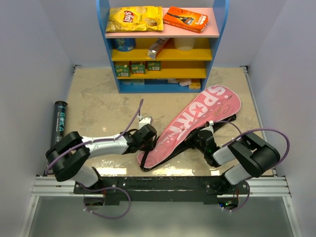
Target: Pack up the badminton gear
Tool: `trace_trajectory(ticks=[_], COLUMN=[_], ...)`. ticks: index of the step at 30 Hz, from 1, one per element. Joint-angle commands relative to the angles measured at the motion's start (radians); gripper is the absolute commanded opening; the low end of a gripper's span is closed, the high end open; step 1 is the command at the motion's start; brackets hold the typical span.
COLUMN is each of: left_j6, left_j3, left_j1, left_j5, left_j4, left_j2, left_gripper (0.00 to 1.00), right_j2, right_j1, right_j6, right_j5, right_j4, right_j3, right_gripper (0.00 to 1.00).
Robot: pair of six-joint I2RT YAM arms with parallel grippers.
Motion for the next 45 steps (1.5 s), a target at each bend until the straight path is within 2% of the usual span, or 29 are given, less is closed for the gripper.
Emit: trace_trajectory(ticks=[1,7,11,13,17,18,20,23,26,34,39,45], left_j6=[-0.065,-0.073,-0.073,-0.068,-0.061,-0.064,-0.065,-0.065,-0.047,-0.007,-0.013,-0.009], left_j3=[-0.111,-0.132,-0.123,-0.109,-0.074,-0.071,-0.057,-0.054,-0.062,-0.042,0.055,0.260], left_j1=[-0.067,-0.076,-0.076,-0.078,-0.076,-0.075,-0.073,-0.050,0.003,0.112,0.115,0.114], left_j5=[0.208,0.237,0.223,0.203,0.174,0.153,0.128,0.087,0.083,0.050,0.016,-0.064], left_j4=[-0.057,-0.017,-0.018,-0.031,-0.049,-0.054,-0.078,-0.104,-0.121,-0.216,-0.302,-0.481], left_j2=[0.112,0.121,0.121,0.127,0.134,0.132,0.117,0.077,0.033,-0.122,-0.228,-0.382], left_gripper=[0.30,0.30,0.30,0.30,0.31,0.31,0.31,0.31,0.31,0.32,0.32,0.32], right_j2=[-0.012,-0.065,-0.156,-0.198,-0.317,-0.363,-0.402,-0.471,-0.532,-0.687,-0.733,-0.720], right_j1=[0.012,0.027,0.029,0.029,0.030,0.030,0.029,0.029,0.030,0.030,0.030,0.029], right_j6=[-0.026,-0.057,-0.095,-0.141,-0.242,-0.257,-0.319,-0.374,-0.399,-0.405,-0.420,-0.445], right_j5=[0.075,0.113,0.069,0.043,0.006,0.011,0.009,0.009,0.015,-0.020,0.000,0.030], right_j4=[0.110,0.032,-0.087,-0.222,-0.514,-0.640,-0.751,-0.978,-1.115,-1.322,-1.468,-1.572], right_j3=[0.091,0.122,0.131,0.142,0.197,0.208,0.236,0.254,0.256,0.242,0.298,0.436], right_gripper=[0.00,0.00,0.22,0.31,0.40,0.41,0.45,0.46,0.47,0.47,0.46,0.44])
